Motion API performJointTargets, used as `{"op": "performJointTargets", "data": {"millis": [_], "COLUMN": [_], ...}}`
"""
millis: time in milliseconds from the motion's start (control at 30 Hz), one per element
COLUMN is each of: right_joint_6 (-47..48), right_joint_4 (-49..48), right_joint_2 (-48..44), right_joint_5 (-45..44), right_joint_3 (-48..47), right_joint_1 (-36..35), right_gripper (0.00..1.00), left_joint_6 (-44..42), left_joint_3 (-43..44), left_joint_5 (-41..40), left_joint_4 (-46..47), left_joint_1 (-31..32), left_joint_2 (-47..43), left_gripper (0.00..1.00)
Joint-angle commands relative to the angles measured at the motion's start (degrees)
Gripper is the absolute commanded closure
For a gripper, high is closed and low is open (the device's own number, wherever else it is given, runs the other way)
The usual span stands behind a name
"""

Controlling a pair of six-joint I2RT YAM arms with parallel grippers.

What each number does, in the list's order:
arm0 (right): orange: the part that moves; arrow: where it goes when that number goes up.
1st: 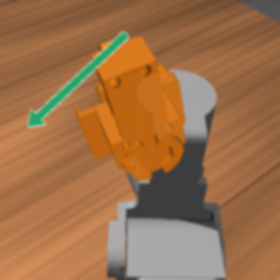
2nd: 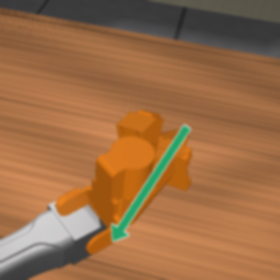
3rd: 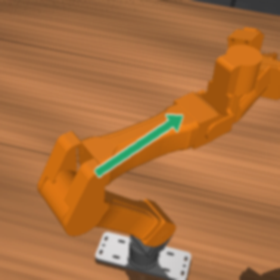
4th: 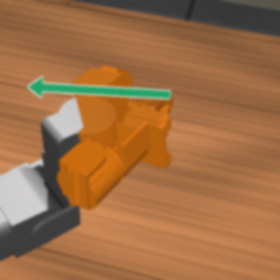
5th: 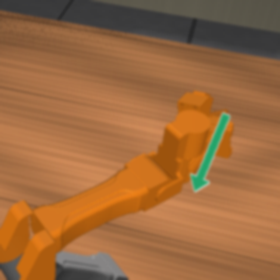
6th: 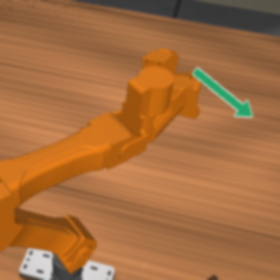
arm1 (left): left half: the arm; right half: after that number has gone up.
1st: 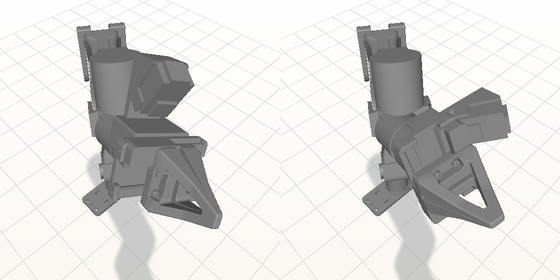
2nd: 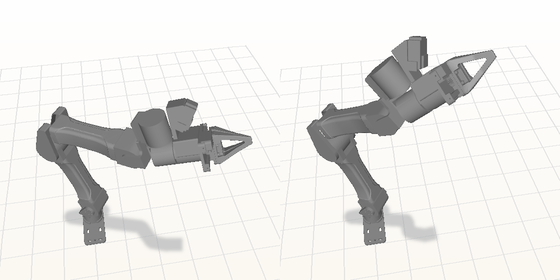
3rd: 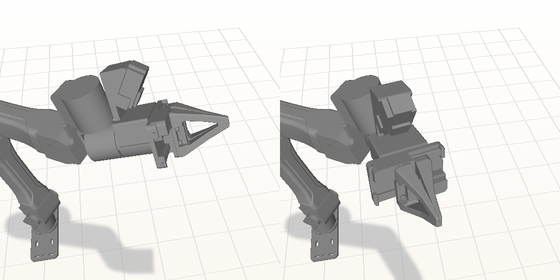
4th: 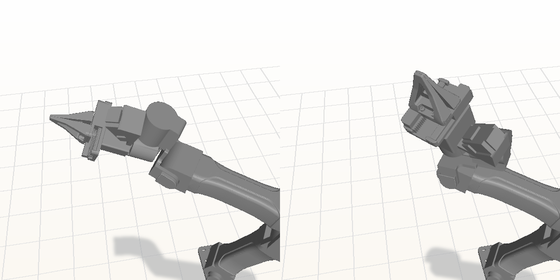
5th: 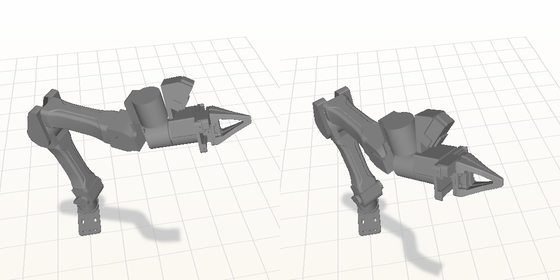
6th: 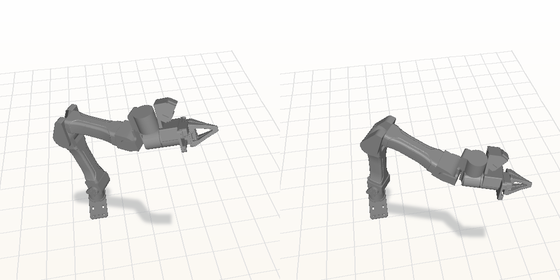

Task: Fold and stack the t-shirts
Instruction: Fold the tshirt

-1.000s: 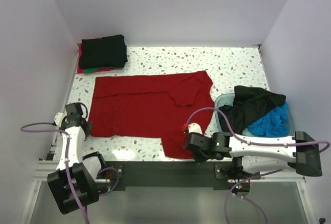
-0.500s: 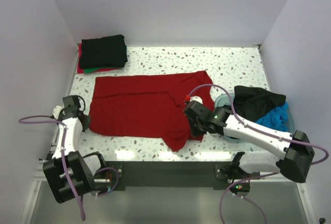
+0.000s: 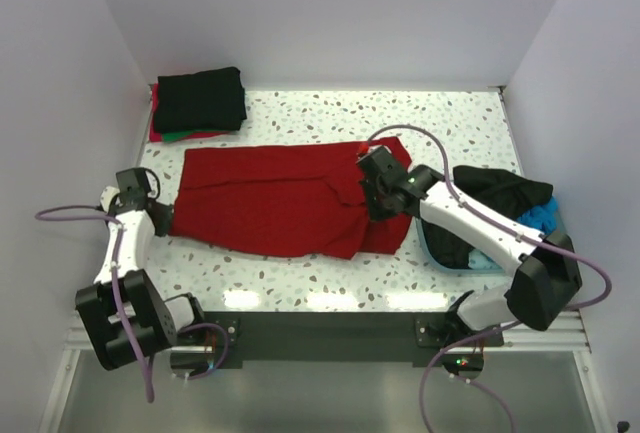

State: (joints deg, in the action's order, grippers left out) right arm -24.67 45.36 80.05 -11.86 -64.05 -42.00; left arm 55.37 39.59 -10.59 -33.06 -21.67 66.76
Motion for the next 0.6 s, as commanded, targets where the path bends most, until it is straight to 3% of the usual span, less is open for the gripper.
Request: {"op": "performJointTargets", "data": {"millis": [0, 567], "right_joint_6": [3.92, 9.11], "right_joint_4": [-1.24, -0.28], "right_joint_2": [2.38, 19.70], "right_joint_5": [1.13, 2.10], "right_joint_3": [-5.37, -22.78], "right_joint_1": [2.88, 11.50], "right_gripper": [1.00, 1.00], "left_joint_6": [-0.36, 0.96], "left_joint_3": [3.82, 10.94], "left_joint_5": [1.62, 1.19], "left_joint_4": [3.97, 6.95], "left_joint_1": [0.49, 2.33], "left_joint_2": [2.40, 15.41], "left_gripper": [1.00, 1.00]}}
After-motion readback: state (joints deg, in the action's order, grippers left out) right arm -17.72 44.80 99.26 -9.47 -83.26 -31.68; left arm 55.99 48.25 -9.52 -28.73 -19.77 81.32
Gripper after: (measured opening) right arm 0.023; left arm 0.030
